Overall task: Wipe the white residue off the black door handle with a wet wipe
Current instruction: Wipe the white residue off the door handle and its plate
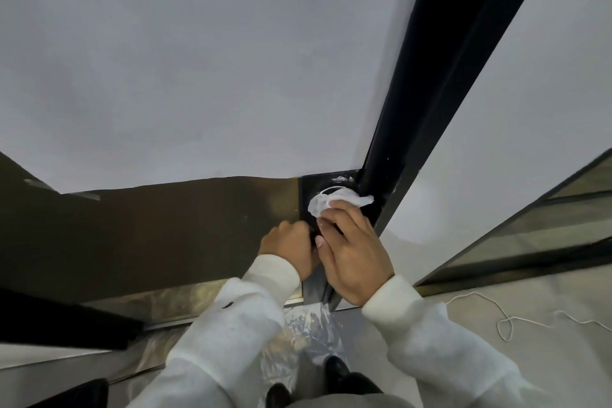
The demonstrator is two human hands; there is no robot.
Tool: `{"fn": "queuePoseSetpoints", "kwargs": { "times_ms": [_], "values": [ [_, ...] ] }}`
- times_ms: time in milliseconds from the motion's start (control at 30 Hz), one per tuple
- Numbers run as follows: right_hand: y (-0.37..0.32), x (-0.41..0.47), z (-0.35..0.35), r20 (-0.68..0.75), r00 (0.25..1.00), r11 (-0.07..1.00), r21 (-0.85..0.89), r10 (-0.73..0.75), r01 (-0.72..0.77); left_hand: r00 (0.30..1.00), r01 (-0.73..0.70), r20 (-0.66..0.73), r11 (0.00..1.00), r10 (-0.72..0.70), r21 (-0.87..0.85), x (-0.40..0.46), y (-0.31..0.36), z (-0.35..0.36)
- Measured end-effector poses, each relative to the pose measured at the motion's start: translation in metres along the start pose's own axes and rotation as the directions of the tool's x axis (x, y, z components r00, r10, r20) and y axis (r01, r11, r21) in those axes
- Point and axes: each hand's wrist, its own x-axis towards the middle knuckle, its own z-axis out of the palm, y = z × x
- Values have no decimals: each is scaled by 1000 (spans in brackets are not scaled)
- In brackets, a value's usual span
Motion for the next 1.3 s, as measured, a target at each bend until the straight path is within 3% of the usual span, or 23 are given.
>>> {"fn": "queuePoseSetpoints", "kwargs": {
  "times_ms": [133, 333, 400, 467, 533, 633, 767, 867, 967, 1133, 1200, 1300],
  "values": [
    [-1, 9, 7, -123, 989, 996, 43, 86, -82, 991, -31, -118, 975, 58, 220, 0, -5, -17],
    [-5, 23, 13, -278, 914, 946, 218, 295, -239, 996, 69, 61, 995, -64, -72, 2, 1, 1],
    [0, 25, 13, -312, 911, 955, 203, 271, -215, 997, 74, 40, 996, -71, -57, 2, 1, 2],
    [2, 27, 11, -334, 924, 975, 177, 189, -135, 999, 38, -28, 998, -36, 58, 2, -2, -4],
    [0, 35, 10, -377, 902, 966, 227, 208, -127, 996, 2, -90, 984, 15, 178, 2, -5, -11],
    [-4, 53, -5, -455, 837, 941, 281, 303, -188, 1000, -6, -26, 996, 8, 91, 3, -6, -10],
    [11, 45, -5, -487, 852, 981, 72, 194, -182, 998, 33, 49, 994, -28, -105, 5, -2, 2],
    [13, 45, -2, -496, 820, 956, 94, 286, -277, 1000, -9, 4, 1000, 9, 15, 4, -6, -4],
    [7, 49, 3, -531, 800, 960, 128, 279, -249, 994, -62, -74, 983, 76, 175, 2, -11, -16],
    [-26, 55, 14, -479, 796, 908, 370, 370, -199, 995, -61, 83, 997, 64, -38, 3, -10, -5],
    [-14, 51, 10, -481, 787, 908, 349, 386, -232, 996, -70, 49, 997, 72, -43, 0, -10, -3],
    [5, 44, 5, -509, 787, 937, 176, 348, -301, 989, -135, -47, 980, 143, 144, -2, -13, -16]
  ]
}}
